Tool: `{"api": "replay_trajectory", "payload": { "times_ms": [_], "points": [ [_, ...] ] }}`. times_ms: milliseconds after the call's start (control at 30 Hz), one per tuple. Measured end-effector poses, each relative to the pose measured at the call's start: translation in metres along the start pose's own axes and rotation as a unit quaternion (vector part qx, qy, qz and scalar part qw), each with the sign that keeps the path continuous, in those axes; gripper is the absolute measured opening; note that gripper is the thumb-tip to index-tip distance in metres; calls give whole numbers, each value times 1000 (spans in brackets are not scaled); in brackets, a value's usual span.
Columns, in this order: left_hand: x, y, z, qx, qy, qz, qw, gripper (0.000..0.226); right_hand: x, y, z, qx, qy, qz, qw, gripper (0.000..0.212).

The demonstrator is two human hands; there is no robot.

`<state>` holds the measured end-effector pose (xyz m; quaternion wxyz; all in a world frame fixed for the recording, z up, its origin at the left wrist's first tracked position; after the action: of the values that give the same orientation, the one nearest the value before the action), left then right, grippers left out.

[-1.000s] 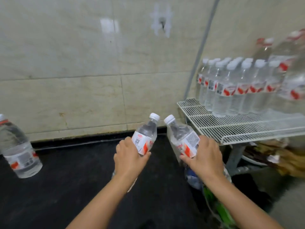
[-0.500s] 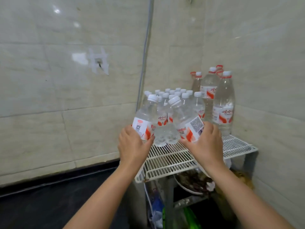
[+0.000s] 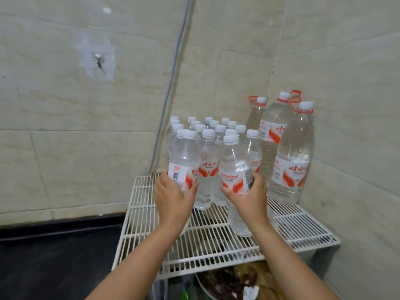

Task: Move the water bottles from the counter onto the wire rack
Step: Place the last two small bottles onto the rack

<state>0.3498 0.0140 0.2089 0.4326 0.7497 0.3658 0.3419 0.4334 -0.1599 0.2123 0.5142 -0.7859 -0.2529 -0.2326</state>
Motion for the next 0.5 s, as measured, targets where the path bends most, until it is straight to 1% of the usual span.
{"api": "replay_trajectory", "payload": {
  "times_ms": [133,300,367,433,500],
  "points": [
    [-11,-3,20,-25,28,-33,999,76,10,30,4,50,-5,11,999,75],
    [-20,4,27,20,36,-63,997,86,17,49,-2,126,-33,-8,991,63],
    [-24,4,26,3,16,-80,997,80,16,55,-7,143,-49,-15,988,64],
    [-30,1,25,-30,-22,-101,994,72,15,59,-9,153,-72,-28,985,67],
    [-36,0,24,-55,-45,-114,991,69,16,59,-12,159,-91,-45,982,65]
  ]
}}
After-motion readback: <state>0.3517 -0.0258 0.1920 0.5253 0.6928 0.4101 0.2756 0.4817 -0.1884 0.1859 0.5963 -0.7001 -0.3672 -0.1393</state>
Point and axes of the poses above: each hand's wrist, its own x-axis towards the middle knuckle, its own z-axis out of the palm, y = z × x, the point moved 6 cm from there along x, towards the middle knuckle, and after that the axes turned 15 degrees about -z, right-handed, at the moved point
